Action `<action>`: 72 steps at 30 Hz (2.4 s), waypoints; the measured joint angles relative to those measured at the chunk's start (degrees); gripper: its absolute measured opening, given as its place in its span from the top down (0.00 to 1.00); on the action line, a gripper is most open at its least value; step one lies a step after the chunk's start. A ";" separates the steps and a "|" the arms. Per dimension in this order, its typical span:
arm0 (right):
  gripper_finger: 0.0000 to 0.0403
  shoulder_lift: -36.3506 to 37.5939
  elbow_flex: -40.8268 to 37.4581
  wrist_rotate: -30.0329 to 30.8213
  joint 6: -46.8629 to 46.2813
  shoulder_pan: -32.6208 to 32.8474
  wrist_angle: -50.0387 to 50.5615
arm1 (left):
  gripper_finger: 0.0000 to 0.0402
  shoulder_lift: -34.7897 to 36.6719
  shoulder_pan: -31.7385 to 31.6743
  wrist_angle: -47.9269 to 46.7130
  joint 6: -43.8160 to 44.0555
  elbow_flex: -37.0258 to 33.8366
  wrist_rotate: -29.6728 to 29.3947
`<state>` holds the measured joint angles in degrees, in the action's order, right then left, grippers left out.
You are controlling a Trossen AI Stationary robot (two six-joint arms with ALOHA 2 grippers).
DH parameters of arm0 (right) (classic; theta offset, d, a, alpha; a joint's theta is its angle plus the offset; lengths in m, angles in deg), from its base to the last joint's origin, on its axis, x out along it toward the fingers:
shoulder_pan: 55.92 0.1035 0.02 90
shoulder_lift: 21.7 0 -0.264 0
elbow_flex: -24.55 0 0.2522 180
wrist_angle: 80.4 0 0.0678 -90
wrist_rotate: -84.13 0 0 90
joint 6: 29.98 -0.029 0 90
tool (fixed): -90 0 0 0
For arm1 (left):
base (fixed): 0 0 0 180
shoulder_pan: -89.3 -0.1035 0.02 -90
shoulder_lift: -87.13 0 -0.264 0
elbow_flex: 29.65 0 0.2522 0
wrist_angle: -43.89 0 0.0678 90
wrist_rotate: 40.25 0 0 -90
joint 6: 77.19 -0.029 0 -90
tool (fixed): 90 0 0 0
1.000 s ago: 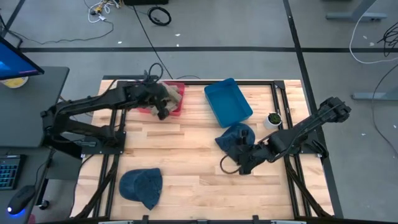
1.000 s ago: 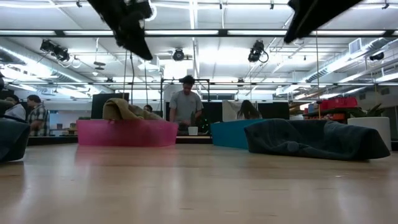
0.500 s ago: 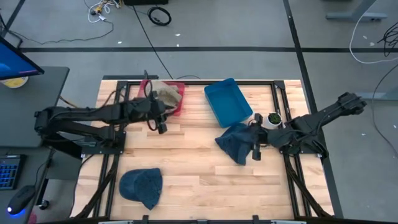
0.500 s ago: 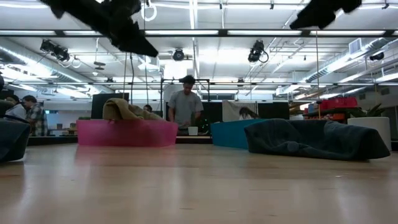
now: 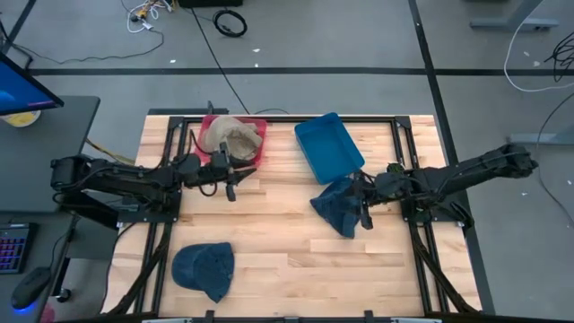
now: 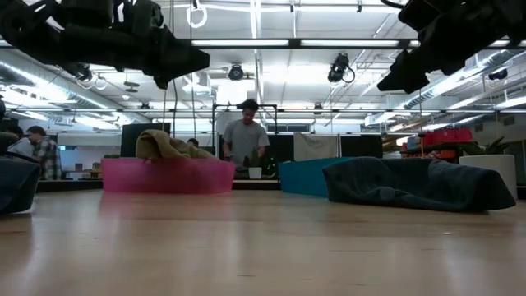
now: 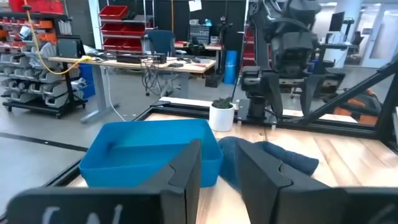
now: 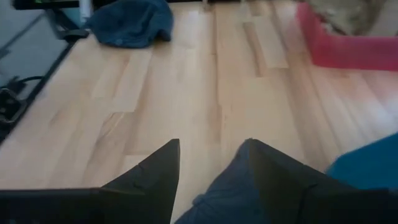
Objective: Pick & Place hat
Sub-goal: Put the top blue cap into the blue bin
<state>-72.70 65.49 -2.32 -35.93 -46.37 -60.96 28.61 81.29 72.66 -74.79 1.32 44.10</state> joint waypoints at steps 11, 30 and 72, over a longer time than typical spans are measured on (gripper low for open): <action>0.52 0.32 0.00 -4.09 -2.12 -6.14 -0.35 | 0.75 -0.01 -0.22 -0.38 -2.32 0.52 0.02; 0.52 -1.37 0.00 -4.70 1.95 -6.06 -0.48 | 0.75 -12.62 2.87 10.86 6.42 0.57 0.03; 0.93 -18.93 7.09 -1.80 -5.84 -1.93 8.78 | 0.75 -14.29 2.84 9.57 5.78 0.57 0.00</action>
<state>-91.63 72.57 -4.12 -41.77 -48.30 -52.19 14.32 84.13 82.23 -69.02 1.89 44.10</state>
